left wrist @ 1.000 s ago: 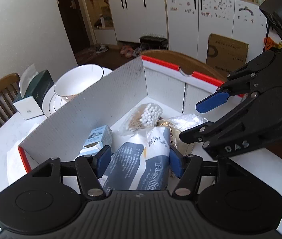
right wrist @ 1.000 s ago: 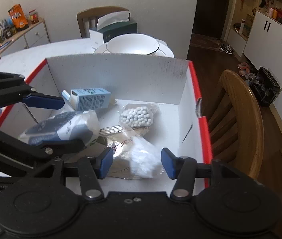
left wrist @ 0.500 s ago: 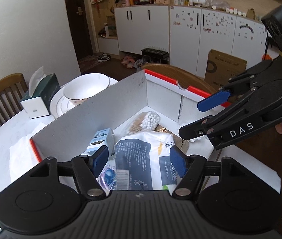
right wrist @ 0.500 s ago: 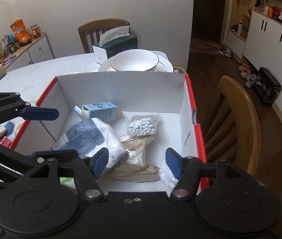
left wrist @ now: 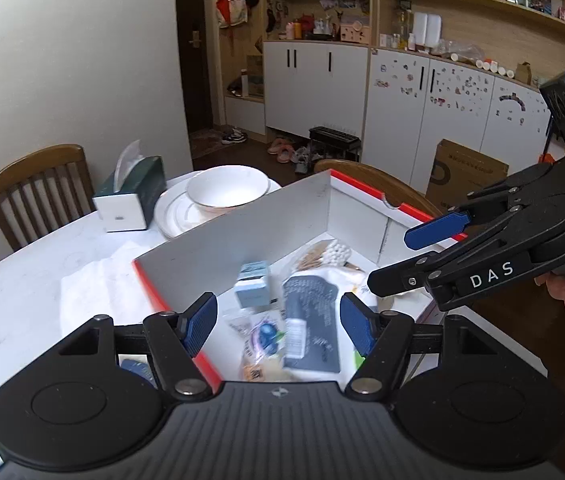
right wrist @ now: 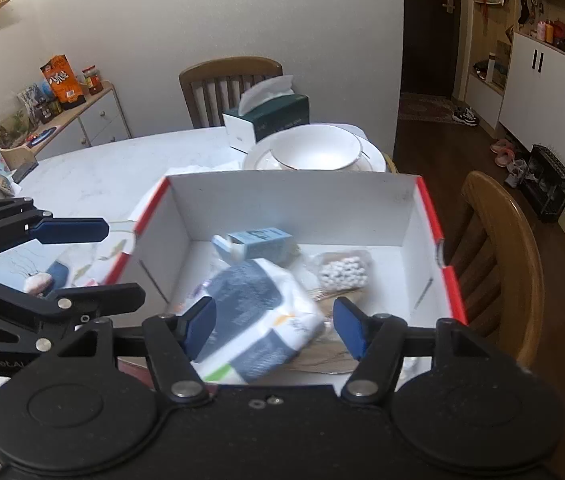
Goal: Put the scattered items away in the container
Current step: 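Withdraw both tools from the box back over the table items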
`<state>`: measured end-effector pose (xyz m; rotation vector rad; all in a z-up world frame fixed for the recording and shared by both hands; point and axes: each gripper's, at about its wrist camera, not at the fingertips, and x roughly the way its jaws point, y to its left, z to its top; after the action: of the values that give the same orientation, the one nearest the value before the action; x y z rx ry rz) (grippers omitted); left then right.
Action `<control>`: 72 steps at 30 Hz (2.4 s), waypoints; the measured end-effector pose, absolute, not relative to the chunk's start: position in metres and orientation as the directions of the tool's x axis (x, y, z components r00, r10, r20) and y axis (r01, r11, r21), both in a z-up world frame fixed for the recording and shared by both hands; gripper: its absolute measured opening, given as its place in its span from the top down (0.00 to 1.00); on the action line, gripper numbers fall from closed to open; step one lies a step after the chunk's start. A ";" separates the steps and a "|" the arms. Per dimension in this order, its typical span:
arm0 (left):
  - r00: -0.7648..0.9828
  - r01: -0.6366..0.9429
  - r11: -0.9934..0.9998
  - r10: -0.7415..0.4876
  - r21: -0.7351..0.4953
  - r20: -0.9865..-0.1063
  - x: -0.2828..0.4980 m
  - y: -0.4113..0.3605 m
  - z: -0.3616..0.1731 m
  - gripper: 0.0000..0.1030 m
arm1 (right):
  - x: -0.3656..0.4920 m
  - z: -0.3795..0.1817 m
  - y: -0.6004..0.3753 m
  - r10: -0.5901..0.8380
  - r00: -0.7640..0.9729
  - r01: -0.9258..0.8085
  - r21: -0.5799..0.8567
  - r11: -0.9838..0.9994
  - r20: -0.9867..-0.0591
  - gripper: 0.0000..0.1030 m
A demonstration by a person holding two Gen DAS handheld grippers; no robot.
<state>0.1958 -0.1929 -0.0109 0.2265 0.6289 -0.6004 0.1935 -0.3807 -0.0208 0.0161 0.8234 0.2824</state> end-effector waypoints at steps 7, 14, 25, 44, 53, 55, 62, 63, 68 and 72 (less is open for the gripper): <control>0.669 0.568 0.823 -0.448 0.019 -0.593 0.180 -0.154 -0.002 0.35 | 0.180 -0.020 -0.337 0.287 0.638 -0.301 0.112 0.947 -0.715 0.32; 0.694 0.520 0.854 -0.425 -0.003 -0.582 0.166 -0.105 0.002 0.35 | 0.170 -0.022 -0.289 0.326 0.625 -0.358 0.111 0.927 -0.709 0.29; 0.717 0.460 0.888 -0.388 -0.026 -0.579 0.153 -0.033 -0.004 0.28 | 0.169 -0.028 -0.226 0.355 0.605 -0.408 0.106 0.907 -0.712 0.20; 0.662 0.421 0.907 -0.334 -0.036 -0.671 0.146 0.057 -0.068 0.00 | 0.200 -0.070 -0.155 0.302 0.569 -0.435 0.031 0.900 -0.765 0.17; 0.632 0.357 0.933 -0.282 -0.052 -0.722 0.165 0.070 -0.101 0.00 | 0.221 -0.085 -0.139 0.248 0.579 -0.380 0.012 0.925 -0.777 0.17; 0.623 0.317 0.946 -0.256 -0.060 -0.739 0.170 0.071 -0.104 0.00 | 0.225 -0.087 -0.134 0.242 0.582 -0.378 0.005 0.926 -0.777 0.17; 0.605 0.157 0.980 -0.192 -0.121 -0.772 0.187 0.073 -0.105 0.00 | 0.240 -0.097 -0.122 0.235 0.545 -0.358 0.030 0.933 -0.805 0.21; 0.601 0.125 0.984 -0.179 -0.130 -0.779 0.190 0.073 -0.105 0.00 | 0.242 -0.099 -0.120 0.230 0.542 -0.350 0.033 0.936 -0.808 0.21; 0.570 0.004 0.990 -0.120 -0.143 -0.813 0.198 0.071 -0.110 0.00 | 0.256 -0.112 -0.121 0.198 0.513 -0.252 0.075 0.965 -0.835 0.22; 0.553 -0.068 0.989 -0.070 -0.129 -0.830 0.200 0.070 -0.115 0.01 | 0.263 -0.120 -0.120 0.171 0.500 -0.186 0.087 0.979 -0.849 0.23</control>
<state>0.1999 0.0704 -0.1151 -0.1526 0.9856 -0.0012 0.2634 -0.1199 -0.1196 -0.0170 1.0250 0.2158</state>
